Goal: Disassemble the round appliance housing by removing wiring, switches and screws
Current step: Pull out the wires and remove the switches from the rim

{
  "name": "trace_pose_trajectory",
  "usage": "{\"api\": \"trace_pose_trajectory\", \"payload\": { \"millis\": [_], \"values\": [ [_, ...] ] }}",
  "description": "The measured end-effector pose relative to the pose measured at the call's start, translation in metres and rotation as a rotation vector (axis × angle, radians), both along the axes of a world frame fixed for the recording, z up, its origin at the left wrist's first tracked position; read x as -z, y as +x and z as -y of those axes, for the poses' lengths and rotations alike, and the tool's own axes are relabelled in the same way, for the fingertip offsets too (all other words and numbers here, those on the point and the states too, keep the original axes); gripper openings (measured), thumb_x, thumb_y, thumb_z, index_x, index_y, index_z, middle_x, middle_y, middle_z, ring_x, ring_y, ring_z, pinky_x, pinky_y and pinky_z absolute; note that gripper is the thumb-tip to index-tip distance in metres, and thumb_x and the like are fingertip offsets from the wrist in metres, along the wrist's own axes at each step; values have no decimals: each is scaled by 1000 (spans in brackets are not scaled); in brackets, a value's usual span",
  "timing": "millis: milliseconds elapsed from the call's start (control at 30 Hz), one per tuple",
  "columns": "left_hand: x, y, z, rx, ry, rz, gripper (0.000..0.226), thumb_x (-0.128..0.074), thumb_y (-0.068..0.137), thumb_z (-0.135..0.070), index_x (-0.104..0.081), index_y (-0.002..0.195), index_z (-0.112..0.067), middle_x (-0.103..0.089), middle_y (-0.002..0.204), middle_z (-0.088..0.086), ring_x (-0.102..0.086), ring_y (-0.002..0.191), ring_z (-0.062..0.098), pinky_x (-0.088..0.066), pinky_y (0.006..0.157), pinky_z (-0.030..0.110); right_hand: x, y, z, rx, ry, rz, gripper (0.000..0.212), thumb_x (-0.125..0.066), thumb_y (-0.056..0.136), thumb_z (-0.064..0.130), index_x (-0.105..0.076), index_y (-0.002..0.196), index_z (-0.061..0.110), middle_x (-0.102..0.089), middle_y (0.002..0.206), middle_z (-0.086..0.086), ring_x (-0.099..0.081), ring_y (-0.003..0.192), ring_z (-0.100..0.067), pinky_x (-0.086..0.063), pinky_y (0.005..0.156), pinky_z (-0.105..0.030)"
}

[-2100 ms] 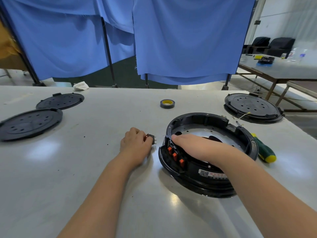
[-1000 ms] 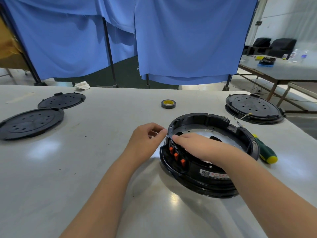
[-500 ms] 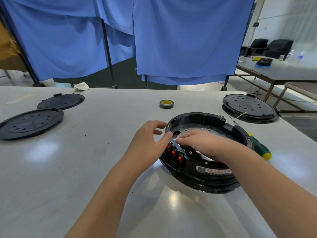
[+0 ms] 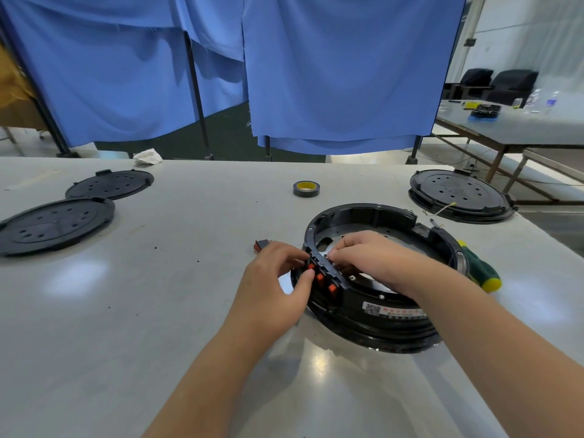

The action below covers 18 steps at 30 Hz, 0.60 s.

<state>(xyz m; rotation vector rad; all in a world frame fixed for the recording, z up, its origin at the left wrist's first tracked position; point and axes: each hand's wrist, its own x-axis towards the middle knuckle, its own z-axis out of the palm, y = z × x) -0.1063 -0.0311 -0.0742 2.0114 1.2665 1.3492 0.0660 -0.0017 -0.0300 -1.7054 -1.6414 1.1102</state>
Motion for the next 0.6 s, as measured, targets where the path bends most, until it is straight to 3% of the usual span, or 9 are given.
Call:
{"api": "trace_pose_trajectory", "payload": {
  "millis": [100, 233, 600],
  "values": [
    [1, 0, 1, -13, -11, -4, 18, -74, 78, -10, -67, 86, -25, -67, 84, -17, -64, 85, -6, -46, 79, 4, 0, 0, 1, -10, 2, 5, 17, -62, 88, 25, -68, 76, 16, -71, 94, -15, -66, 92, -28, -51, 87, -40],
    [1, 2, 0, -23, -43, 10, 18, -75, 78, -11, -69, 88, -25, -68, 83, -20, -63, 84, -11, -43, 76, 0, -3, 2, 3, -64, -42, -67, 25, -60, 91, 21, -69, 69, 16, -69, 72, -6, -63, 67, -17, -51, 65, -26],
    [1, 2, -3, -31, -83, -11, 18, -75, 80, -13, -72, 94, -23, -67, 86, -21, -61, 90, -12, -44, 76, 1, -6, 4, 2, -155, -220, -293, 29, -56, 93, 19, -71, 70, 7, -69, 73, -13, -65, 68, -22, -54, 66, -29]
  ]
}}
